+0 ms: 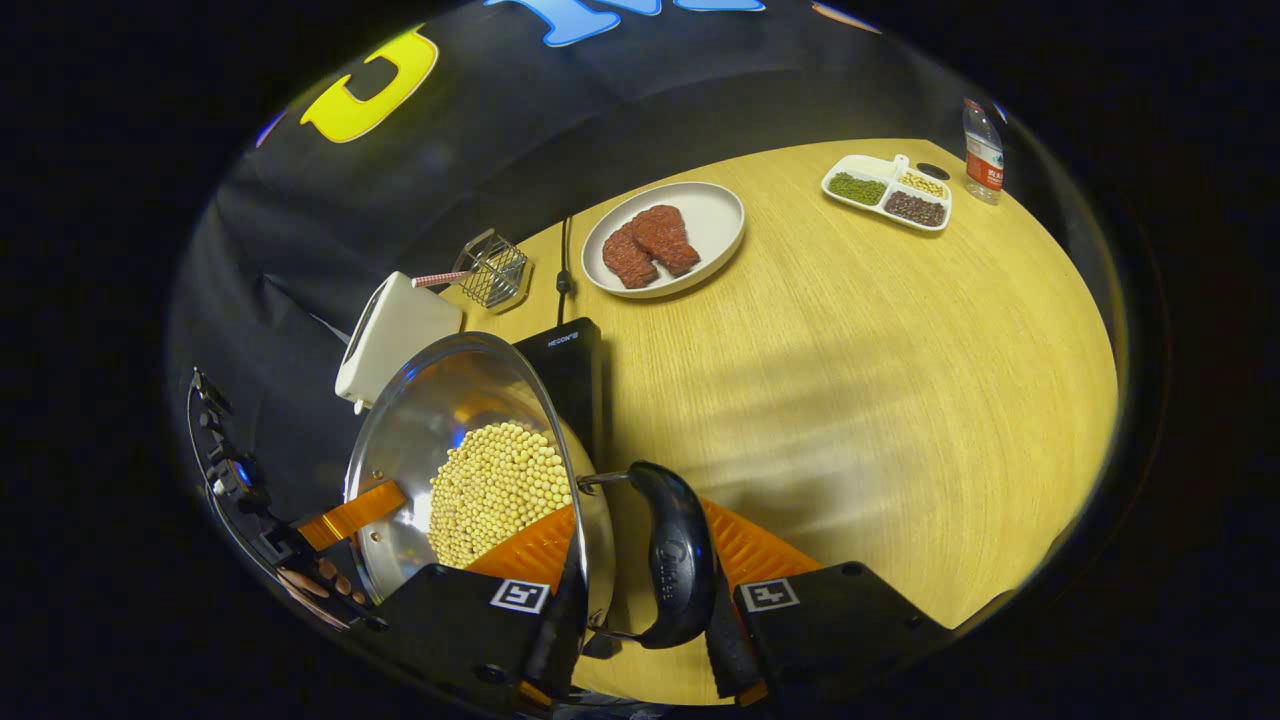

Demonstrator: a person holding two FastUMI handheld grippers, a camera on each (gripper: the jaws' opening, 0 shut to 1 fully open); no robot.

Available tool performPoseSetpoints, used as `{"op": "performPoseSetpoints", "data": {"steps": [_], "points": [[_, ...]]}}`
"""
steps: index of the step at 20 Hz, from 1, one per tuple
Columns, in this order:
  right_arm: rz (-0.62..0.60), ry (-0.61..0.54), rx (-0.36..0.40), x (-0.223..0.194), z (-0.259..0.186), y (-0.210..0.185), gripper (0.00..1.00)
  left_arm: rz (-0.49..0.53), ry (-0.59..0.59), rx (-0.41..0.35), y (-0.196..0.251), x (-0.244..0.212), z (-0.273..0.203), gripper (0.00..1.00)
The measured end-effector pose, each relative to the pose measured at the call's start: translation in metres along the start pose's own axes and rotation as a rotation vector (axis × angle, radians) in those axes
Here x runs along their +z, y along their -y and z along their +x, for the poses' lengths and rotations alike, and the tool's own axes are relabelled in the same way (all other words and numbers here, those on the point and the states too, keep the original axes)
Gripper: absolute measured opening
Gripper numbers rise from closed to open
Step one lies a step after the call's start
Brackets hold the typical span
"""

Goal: First push the handle of the pot to place it horizontally, then grasp the pot with both hands and set it on the induction cooktop.

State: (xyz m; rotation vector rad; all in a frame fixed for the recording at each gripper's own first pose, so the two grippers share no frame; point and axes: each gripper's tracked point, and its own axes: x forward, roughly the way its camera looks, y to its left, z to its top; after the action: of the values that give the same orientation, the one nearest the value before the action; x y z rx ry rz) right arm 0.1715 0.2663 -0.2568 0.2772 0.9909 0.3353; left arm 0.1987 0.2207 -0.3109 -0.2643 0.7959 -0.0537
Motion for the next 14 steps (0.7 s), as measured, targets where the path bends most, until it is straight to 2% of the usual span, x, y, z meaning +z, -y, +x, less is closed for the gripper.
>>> {"op": "performPoseSetpoints", "data": {"steps": [1,2,4,5,6,7,10,14], "points": [[0.001,0.005,0.003,0.002,0.005,-0.005,0.55,-0.010,-0.002,0.001,-0.008,0.000,0.003,0.52],[0.003,0.010,0.005,0.003,0.009,-0.009,0.51,-0.016,0.002,0.002,-0.015,0.002,0.005,0.52],[0.016,0.014,0.013,0.005,0.018,-0.017,0.51,-0.005,0.012,0.003,-0.024,0.005,0.010,0.56],[0.024,0.015,0.017,0.006,0.022,-0.019,0.51,0.002,0.016,0.004,-0.027,0.008,0.013,0.53],[0.031,0.017,0.019,0.007,0.025,-0.020,0.51,0.012,0.017,0.005,-0.028,0.011,0.012,0.56],[0.038,0.018,0.019,0.008,0.029,-0.022,0.54,0.020,0.020,0.005,-0.031,0.015,0.014,0.52],[0.044,0.023,0.009,0.011,0.039,-0.023,0.51,0.039,0.026,0.005,-0.038,0.020,0.023,0.52],[0.049,0.029,0.017,0.018,0.049,-0.028,0.54,0.027,0.044,0.000,-0.046,0.023,0.034,0.53]]}}
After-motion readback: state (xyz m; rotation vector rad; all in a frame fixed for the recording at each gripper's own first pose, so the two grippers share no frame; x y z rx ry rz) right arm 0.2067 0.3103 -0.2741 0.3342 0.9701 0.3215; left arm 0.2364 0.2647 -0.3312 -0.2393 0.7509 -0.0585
